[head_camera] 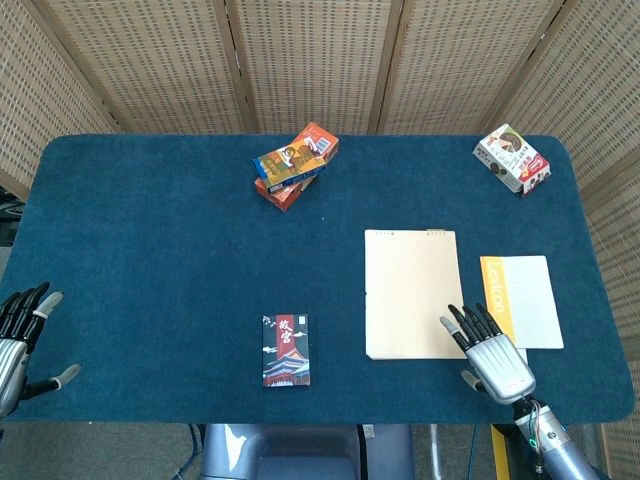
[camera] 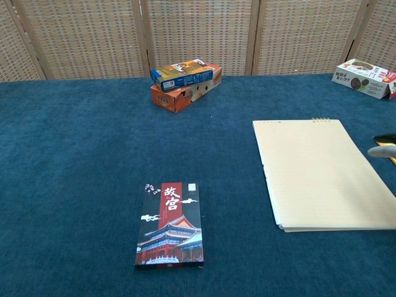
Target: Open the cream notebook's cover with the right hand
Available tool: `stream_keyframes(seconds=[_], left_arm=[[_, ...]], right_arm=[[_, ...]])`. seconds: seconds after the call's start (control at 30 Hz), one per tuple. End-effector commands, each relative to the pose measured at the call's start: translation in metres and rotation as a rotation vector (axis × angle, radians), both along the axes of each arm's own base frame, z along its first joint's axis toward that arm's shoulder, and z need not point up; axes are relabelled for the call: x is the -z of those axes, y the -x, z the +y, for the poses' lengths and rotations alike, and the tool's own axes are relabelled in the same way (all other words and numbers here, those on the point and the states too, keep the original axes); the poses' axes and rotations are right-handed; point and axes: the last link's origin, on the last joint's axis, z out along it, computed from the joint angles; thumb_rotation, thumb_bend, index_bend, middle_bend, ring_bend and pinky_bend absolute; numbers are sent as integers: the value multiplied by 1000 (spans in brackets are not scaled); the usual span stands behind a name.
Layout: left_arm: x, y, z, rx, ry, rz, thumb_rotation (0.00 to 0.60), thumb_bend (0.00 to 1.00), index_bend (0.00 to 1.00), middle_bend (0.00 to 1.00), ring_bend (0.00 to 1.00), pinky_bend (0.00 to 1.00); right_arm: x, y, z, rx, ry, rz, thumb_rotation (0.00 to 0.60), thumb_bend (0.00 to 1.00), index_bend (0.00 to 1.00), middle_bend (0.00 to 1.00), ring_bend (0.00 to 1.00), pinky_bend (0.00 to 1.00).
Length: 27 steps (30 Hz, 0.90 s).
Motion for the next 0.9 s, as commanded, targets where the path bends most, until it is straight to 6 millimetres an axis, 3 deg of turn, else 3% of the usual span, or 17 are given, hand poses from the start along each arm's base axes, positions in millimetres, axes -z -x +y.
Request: stream_keyframes(seconds=[0.03, 0.1, 0.5, 0.9], left_arm=[[0, 0, 0, 0, 3, 1, 600, 0, 0, 0, 0, 0], [1, 0, 0, 0, 3, 2, 600, 0, 0, 0, 0, 0], [0, 0, 1, -7, 2, 1, 600, 0, 0, 0, 0, 0], [0, 1, 2, -12, 5, 0, 600, 0, 0, 0, 0, 0]], right_arm=[[8, 1, -3, -4, -3, 19, 600, 299, 24, 0, 0, 0], [15, 2, -7, -15, -6, 38, 600, 356, 35, 0, 0, 0], [37, 7, -23, -66, -3, 136, 600, 412, 38, 0, 0, 0], [47, 2, -18, -78, -24, 122, 600, 414, 44, 0, 0, 0]])
